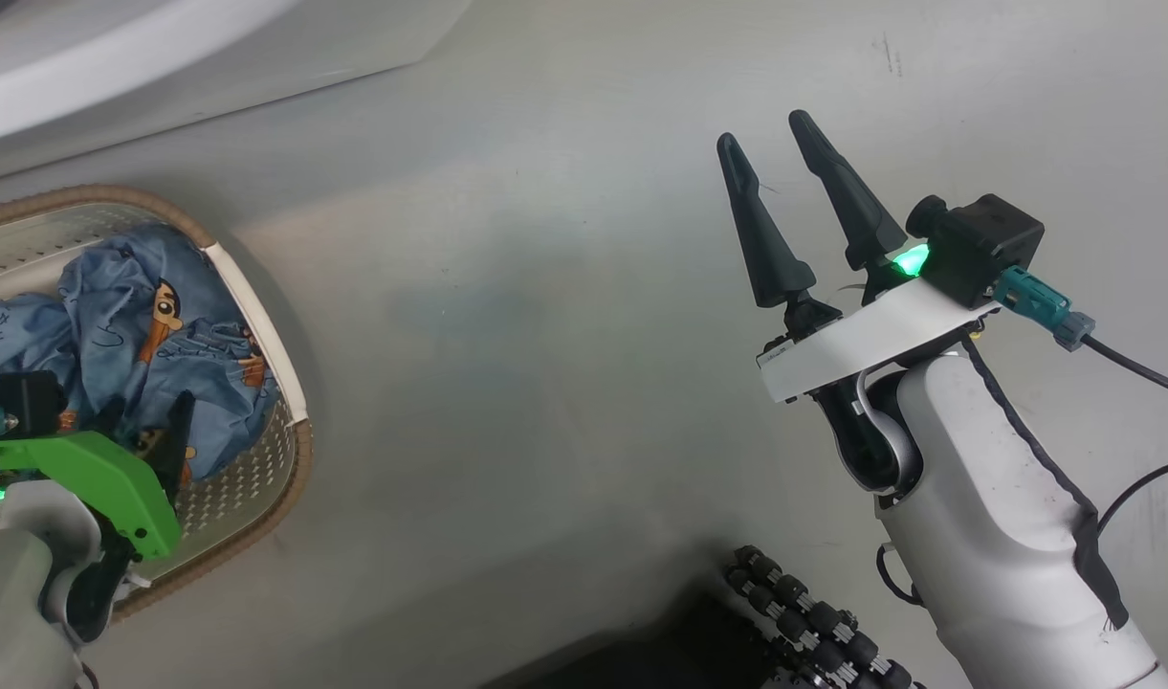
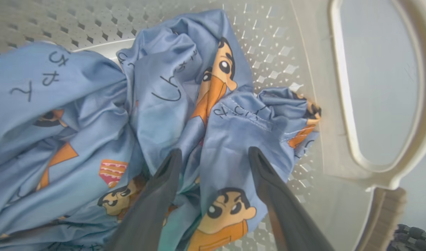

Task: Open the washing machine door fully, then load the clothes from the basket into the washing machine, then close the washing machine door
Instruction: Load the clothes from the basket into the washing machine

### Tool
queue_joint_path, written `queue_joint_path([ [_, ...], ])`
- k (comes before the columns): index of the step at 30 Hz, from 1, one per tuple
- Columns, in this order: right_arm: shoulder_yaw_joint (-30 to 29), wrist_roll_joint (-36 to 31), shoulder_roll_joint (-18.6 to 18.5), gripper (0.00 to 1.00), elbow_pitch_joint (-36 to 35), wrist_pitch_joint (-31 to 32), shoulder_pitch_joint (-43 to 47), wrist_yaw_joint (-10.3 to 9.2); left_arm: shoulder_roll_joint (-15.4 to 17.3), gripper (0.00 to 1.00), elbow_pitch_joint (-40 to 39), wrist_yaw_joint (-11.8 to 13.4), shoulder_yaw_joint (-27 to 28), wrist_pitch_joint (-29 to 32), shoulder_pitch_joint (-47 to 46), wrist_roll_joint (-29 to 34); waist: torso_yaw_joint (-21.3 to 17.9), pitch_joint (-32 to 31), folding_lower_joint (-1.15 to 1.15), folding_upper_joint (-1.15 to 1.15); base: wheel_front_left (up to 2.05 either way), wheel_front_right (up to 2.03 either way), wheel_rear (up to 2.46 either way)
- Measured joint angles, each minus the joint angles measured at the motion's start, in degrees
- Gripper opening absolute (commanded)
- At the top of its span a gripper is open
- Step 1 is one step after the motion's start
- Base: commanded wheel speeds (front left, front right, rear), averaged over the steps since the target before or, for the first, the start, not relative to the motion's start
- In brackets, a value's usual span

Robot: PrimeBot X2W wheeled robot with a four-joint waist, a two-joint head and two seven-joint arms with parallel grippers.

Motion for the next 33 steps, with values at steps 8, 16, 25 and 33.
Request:
queue_joint_path([
  [8,0.01,0.07,0.10,1.00,-0.18,-0.01,0.00,0.00,0.42,1.00,0.86,0.00,-2.65,1.82,-0.54,-2.49,-0.33,0.58,0.00,0.00,0.00,0.00,0.00],
  [16,0.14,0.29,0.18,1.00,-0.29,-0.01,-0.08,0.00,0.80,0.00,1.10,0.00,-4.85,1.40,-1.58,-3.92,-0.13,0.23,0.00,0.00,0.00,0.00,0.00],
  [25,0.23,0.74,0.18,1.00,-0.26,0.00,-0.31,0.00,1.21,0.00,1.78,0.00,-6.58,-0.65,-1.75,-6.35,0.27,-1.44,0.00,0.00,0.00,0.00,0.00],
  [33,-0.47,0.74,0.18,1.00,0.27,-0.01,-0.31,0.00,1.08,0.00,1.29,0.00,-8.10,-4.50,-1.74,-7.93,0.79,-4.17,0.00,0.00,0.00,0.00,0.00],
])
